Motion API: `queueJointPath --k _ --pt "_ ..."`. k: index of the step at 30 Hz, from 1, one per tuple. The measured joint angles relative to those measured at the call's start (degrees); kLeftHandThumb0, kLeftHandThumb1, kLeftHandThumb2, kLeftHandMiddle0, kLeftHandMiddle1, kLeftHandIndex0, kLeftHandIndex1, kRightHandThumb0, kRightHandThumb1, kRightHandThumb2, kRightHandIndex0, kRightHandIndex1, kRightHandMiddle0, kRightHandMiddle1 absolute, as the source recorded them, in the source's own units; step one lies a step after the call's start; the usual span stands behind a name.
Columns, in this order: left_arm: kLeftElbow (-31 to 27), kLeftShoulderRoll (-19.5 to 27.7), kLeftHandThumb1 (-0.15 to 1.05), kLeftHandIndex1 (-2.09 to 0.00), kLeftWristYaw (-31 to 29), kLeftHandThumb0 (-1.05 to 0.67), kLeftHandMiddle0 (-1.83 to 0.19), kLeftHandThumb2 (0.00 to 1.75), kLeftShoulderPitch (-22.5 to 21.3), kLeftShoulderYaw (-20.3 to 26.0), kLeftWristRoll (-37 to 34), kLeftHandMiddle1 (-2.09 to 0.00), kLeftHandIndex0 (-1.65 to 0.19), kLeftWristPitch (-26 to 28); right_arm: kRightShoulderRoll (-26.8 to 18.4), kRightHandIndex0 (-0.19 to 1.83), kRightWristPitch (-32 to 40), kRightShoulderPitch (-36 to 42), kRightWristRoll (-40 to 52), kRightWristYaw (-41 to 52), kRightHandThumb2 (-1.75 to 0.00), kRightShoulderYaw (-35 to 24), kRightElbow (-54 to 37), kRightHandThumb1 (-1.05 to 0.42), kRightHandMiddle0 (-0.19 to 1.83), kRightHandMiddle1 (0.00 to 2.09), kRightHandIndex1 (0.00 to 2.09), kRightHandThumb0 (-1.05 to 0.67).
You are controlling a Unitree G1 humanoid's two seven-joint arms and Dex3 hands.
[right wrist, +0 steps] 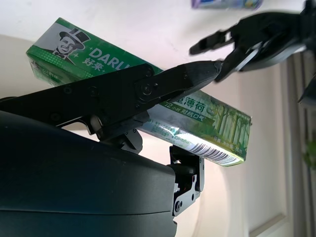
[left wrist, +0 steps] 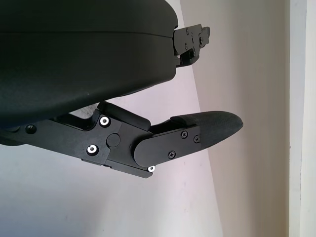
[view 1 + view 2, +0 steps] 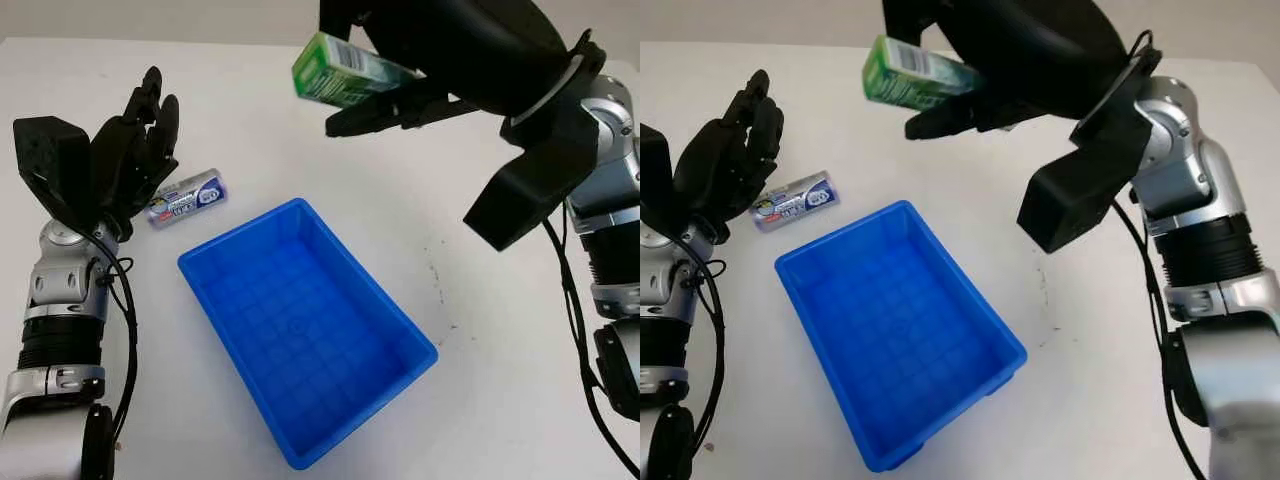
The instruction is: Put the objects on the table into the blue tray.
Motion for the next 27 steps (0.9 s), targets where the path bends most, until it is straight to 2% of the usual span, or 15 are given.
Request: queueJointPath --k 2,7,12,14,15,16,17,18,19,22,23,24,27 --pt "-0.7 -0.22 1.05 0.0 0.19 -0.74 0.19 0.64 0.0 -0.01 0.0 0.0 0.19 0.05 0.24 1.38 -0.67 1.47 0.77 1.64 -0.13 0.36 -0.65 -1.05 1.19 2.09 2.09 -0.48" --pt "-1.63 -0.97 1.05 0.0 1.01 -0.72 0.19 0.64 0.01 -0.04 0.0 0.0 0.19 0.37 0.22 1.29 -2.55 4.01 3.43 6.42 -0.17 0.78 -0.77 -1.05 0.95 2.09 2.09 -0.5" --pt "-2.03 -1.45 1.05 0.0 1.23 -0.73 0.19 0.63 0.03 -0.08 0.01 0.0 0.19 0.73 0.25 1.22 -3.3 5.97 7.61 11.75 -0.14 1.13 -0.32 -1.05 0.96 2.09 2.09 -0.5" --pt "-2.05 -1.46 1.05 0.0 1.23 -0.73 0.19 0.63 0.05 -0.08 0.01 0.0 0.19 0.73 0.25 1.08 -2.65 6.48 8.96 14.0 -0.11 1.16 -0.32 -1.05 0.88 2.09 2.09 -0.52" --pt "-2.08 -1.46 1.05 0.0 1.23 -0.73 0.19 0.63 0.06 -0.08 0.01 0.0 0.19 0.73 0.23 0.89 -2.34 6.64 9.11 15.13 -0.11 1.19 -0.32 -1.05 0.74 2.09 2.09 -0.54" --pt "-2.11 -1.47 1.05 0.0 1.23 -0.73 0.19 0.63 0.06 -0.08 0.01 0.0 0.19 0.73 0.05 0.41 -2.09 6.75 9.17 16.71 -0.12 1.4 -0.34 -1.05 0.31 1.82 1.83 -0.62" --pt "-2.12 -1.49 1.05 0.0 1.23 -0.73 0.19 0.64 0.06 -0.08 0.01 0.0 0.19 0.73 -0.31 0.18 -1.54 6.77 9.37 18.74 -0.13 1.93 -0.45 -1.05 0.11 1.53 1.58 -0.65" --pt "-2.12 -1.52 1.05 0.0 1.24 -0.73 0.19 0.64 0.06 -0.08 0.01 0.0 0.19 0.73 -0.75 0.07 -0.58 6.76 9.71 21.31 -0.12 2.54 -0.69 -1.05 0.01 1.24 1.33 -0.67" --pt "-2.12 -1.56 1.05 0.0 1.24 -0.73 0.19 0.64 0.06 -0.08 0.01 0.0 0.19 0.73 -1.28 -0.02 0.47 6.76 10.16 23.79 -0.12 3.14 -0.9 -1.05 -0.05 1.0 1.12 -0.69" --pt "-2.12 -1.63 1.05 0.0 1.41 -0.73 0.19 0.63 0.06 -0.08 0.02 0.0 0.19 0.86 -1.78 -0.09 2.2 6.75 11.42 28.07 -0.14 3.32 -1.38 -1.05 -0.15 0.57 0.65 -0.74" --pt "-2.12 -1.64 1.05 0.0 1.58 -0.74 0.19 0.63 0.06 -0.1 0.07 0.0 0.19 1.03 -1.84 -0.13 2.36 6.75 11.76 28.88 -0.16 3.32 -1.65 -1.05 -0.18 0.35 0.48 -0.74" --pt "-2.12 -1.69 1.05 0.0 1.81 -0.75 0.19 0.62 0.06 -0.13 0.14 0.0 0.19 1.22 -1.84 -0.16 2.39 6.75 12.08 29.41 -0.17 3.32 -1.93 -1.05 -0.18 0.26 0.4 -0.74" --pt "-2.11 -1.84 1.05 0.0 2.26 -0.75 0.19 0.62 0.06 -0.32 0.6 0.0 0.19 1.5 -1.84 -0.17 2.32 6.75 12.47 29.76 -0.19 3.15 -2.36 -1.05 -0.19 0.16 0.29 -0.73"
